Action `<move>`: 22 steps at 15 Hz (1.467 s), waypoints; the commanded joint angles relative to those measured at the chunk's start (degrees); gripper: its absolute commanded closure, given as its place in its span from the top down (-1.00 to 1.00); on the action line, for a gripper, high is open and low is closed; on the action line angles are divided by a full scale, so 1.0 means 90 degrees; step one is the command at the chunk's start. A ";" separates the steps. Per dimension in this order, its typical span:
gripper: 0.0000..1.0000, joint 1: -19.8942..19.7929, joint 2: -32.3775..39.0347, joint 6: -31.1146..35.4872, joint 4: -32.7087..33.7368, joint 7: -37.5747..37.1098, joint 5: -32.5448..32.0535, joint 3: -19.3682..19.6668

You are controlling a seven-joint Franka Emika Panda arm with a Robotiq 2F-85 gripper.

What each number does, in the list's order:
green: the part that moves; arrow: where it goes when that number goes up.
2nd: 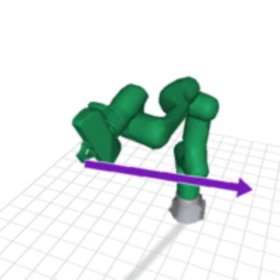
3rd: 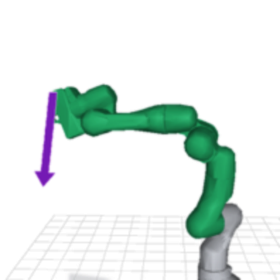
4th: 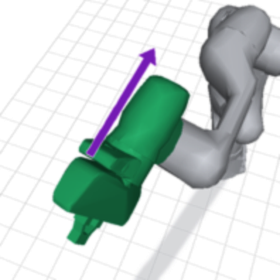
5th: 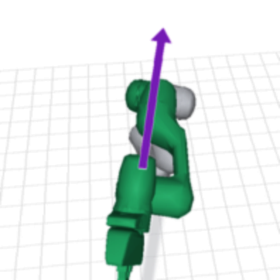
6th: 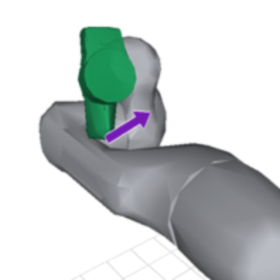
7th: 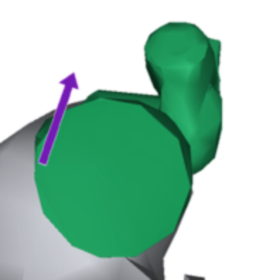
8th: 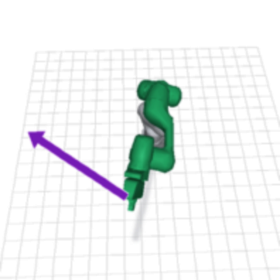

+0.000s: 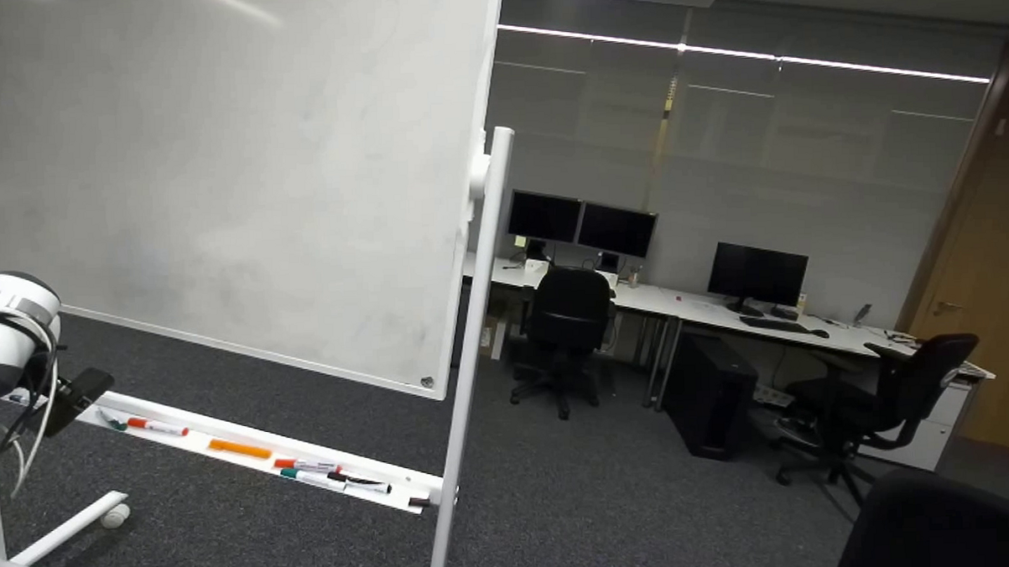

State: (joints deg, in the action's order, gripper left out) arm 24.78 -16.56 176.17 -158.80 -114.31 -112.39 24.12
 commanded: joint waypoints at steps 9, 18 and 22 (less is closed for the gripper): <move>-0.40 -0.0339 0.0101 0.0404 0.0048 -0.0001 -0.0228 0.0708; -0.40 -0.0374 0.0331 0.1199 0.0255 0.0067 -0.0224 0.2047; -0.40 -0.0383 0.0614 0.1181 0.0344 0.0224 -0.0260 0.2325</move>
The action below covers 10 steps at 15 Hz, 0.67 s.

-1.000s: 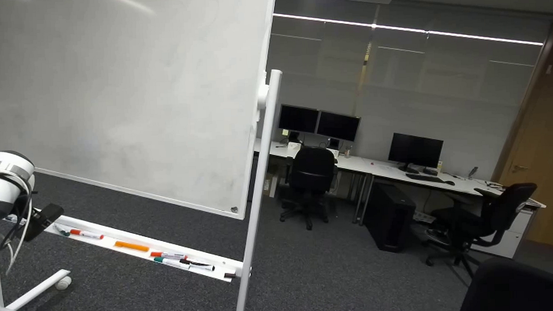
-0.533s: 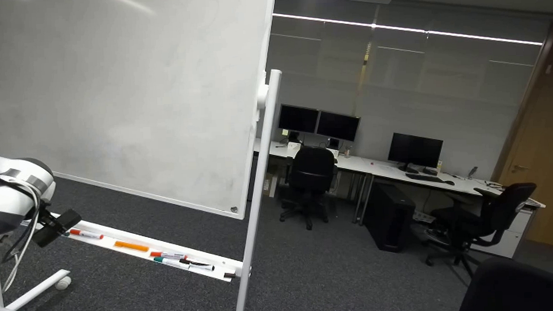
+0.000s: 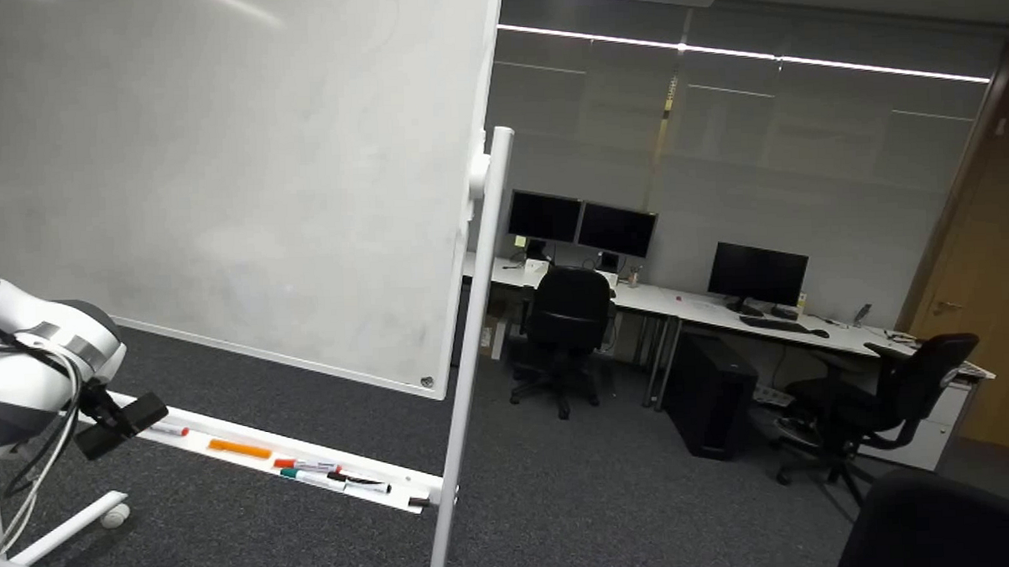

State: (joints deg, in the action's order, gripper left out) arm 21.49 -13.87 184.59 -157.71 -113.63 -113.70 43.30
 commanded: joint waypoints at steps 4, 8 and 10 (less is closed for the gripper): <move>-0.40 -0.0044 0.0626 0.0141 0.0321 0.0448 -0.0132 0.0319; -0.40 -0.0027 0.0707 0.0416 0.0433 0.0360 0.0022 0.0559; -0.40 -0.0015 0.0717 0.0682 0.0482 0.0262 0.0147 0.0726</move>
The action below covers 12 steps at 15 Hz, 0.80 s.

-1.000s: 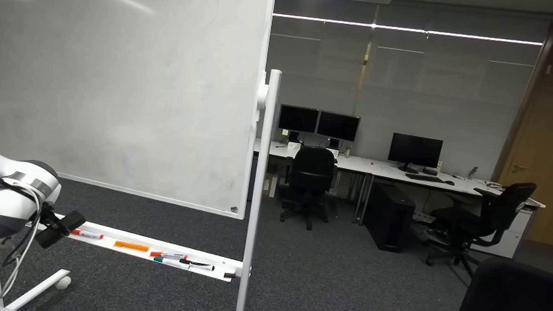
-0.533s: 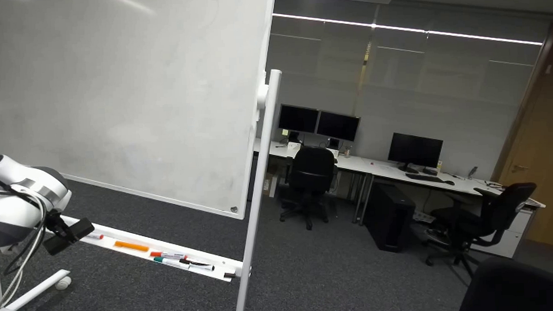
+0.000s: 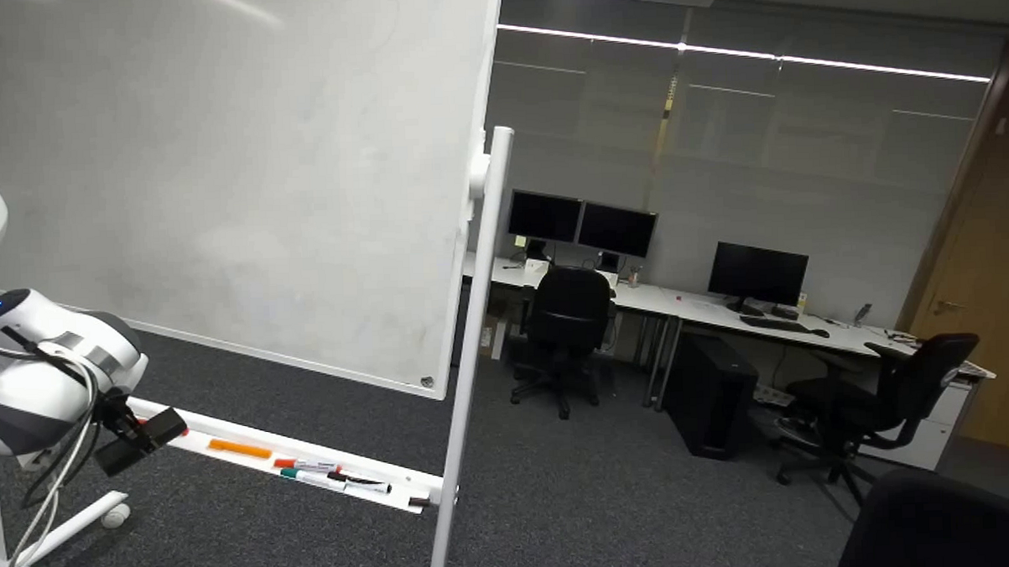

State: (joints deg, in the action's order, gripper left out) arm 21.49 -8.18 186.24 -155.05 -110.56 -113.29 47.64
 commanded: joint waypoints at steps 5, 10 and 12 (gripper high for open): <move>-0.40 -0.1077 0.0248 0.1586 -0.0076 0.0879 0.1588 -0.0277; -0.40 0.0986 -0.0217 0.1343 -0.0643 0.0212 0.2175 0.1558; -0.40 0.1882 -0.0177 0.1341 -0.0475 -0.0595 0.1860 0.2274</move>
State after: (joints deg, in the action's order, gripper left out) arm 28.96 -7.97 198.31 -159.32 -108.55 -94.88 59.79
